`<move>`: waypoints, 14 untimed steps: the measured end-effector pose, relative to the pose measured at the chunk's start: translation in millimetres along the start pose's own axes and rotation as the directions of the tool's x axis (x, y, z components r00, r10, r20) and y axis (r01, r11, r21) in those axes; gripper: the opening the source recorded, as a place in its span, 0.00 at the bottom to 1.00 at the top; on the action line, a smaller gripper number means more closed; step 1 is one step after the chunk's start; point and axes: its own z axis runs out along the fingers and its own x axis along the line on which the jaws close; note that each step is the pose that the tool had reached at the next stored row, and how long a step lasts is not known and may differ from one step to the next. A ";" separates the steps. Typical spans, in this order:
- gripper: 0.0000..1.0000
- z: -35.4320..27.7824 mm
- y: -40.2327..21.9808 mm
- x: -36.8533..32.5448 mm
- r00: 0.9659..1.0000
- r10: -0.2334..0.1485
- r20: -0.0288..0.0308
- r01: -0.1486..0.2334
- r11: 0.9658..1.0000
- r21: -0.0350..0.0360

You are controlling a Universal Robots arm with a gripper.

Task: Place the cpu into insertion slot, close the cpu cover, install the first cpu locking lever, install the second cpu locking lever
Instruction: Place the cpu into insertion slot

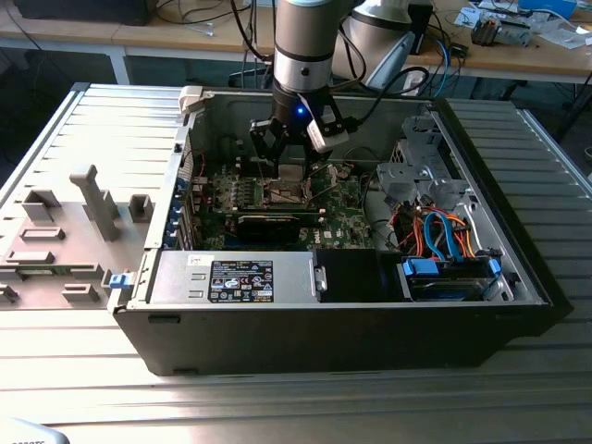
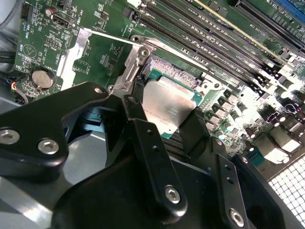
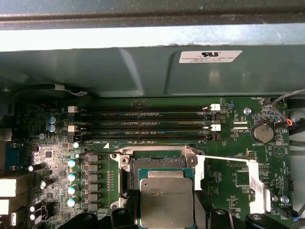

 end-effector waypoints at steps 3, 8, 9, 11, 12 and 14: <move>0.54 0.0 0.0 0.0 1.000 0.000 0.000 0.000 1.000 0.000; 0.54 0.2 0.0 0.0 1.000 0.014 0.000 -0.014 1.000 0.000; 0.54 0.3 0.0 0.0 1.000 0.015 0.000 -0.015 1.000 0.000; 0.54 0.4 0.0 0.0 1.000 0.018 0.001 -0.018 1.000 0.000; 0.54 0.5 0.0 0.0 1.000 0.019 0.001 -0.019 1.000 0.000; 0.54 0.7 0.0 0.0 1.000 0.021 0.001 -0.021 1.000 0.000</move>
